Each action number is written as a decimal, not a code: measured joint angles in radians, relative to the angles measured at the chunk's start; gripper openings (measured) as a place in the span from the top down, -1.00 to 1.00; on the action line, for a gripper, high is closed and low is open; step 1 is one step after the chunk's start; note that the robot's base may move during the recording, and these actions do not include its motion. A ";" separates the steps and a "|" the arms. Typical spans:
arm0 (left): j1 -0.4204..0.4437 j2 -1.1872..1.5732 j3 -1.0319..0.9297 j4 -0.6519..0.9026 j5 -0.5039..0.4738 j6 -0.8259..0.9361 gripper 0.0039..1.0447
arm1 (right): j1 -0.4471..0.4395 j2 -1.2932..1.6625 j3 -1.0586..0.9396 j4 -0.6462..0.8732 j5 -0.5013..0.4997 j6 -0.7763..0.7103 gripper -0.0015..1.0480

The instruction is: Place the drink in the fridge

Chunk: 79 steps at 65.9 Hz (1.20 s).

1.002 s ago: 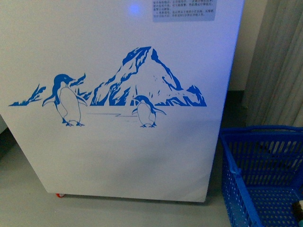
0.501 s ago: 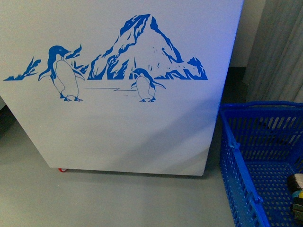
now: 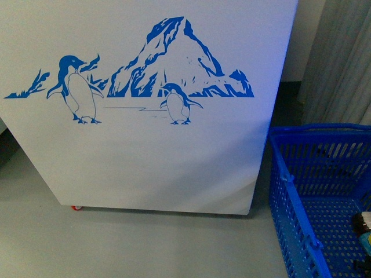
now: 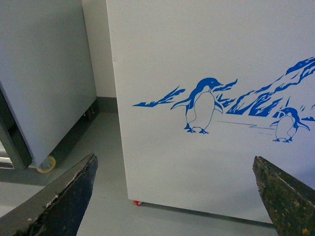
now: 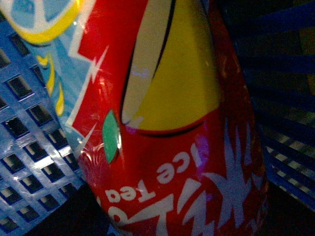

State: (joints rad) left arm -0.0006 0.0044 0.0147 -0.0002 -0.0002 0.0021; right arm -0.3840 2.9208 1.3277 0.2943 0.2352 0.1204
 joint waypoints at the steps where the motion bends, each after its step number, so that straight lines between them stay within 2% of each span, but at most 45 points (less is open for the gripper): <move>1: 0.000 0.000 0.000 0.000 0.000 0.000 -0.85 | 0.000 -0.006 -0.007 0.006 -0.002 0.000 -0.19; 11: 0.000 0.000 0.000 0.000 0.000 0.000 -0.85 | 0.001 -0.066 -0.077 0.056 -0.012 -0.005 0.05; 27: 0.000 0.000 0.000 0.000 0.000 0.000 -0.85 | 0.039 -0.303 -0.285 0.126 -0.053 -0.001 0.20; 36: 0.000 0.000 0.000 0.000 0.000 0.000 -0.85 | 0.111 -0.723 -0.513 0.109 -0.156 0.023 0.21; 41: 0.000 0.000 0.000 0.000 0.000 0.000 -0.85 | 0.146 -1.021 -0.610 0.017 -0.210 0.028 0.22; 48: 0.000 0.000 0.000 0.000 0.000 0.000 -0.85 | 0.161 -1.303 -0.652 -0.092 -0.232 0.050 0.22; 64: 0.000 0.000 0.000 0.000 0.000 0.000 -0.85 | 0.228 -1.913 -0.671 -0.188 -0.155 0.067 0.22; 72: 0.000 0.000 0.000 0.000 0.000 0.000 -0.85 | 0.378 -2.276 -0.676 -0.328 -0.056 0.071 0.22; 79: 0.000 0.000 0.000 0.000 0.000 0.000 -0.85 | 0.444 -2.403 -0.675 -0.412 0.009 0.093 0.22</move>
State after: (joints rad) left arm -0.0006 0.0044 0.0147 -0.0002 -0.0002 0.0021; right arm 0.0601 0.5182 0.6525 -0.1177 0.2443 0.2131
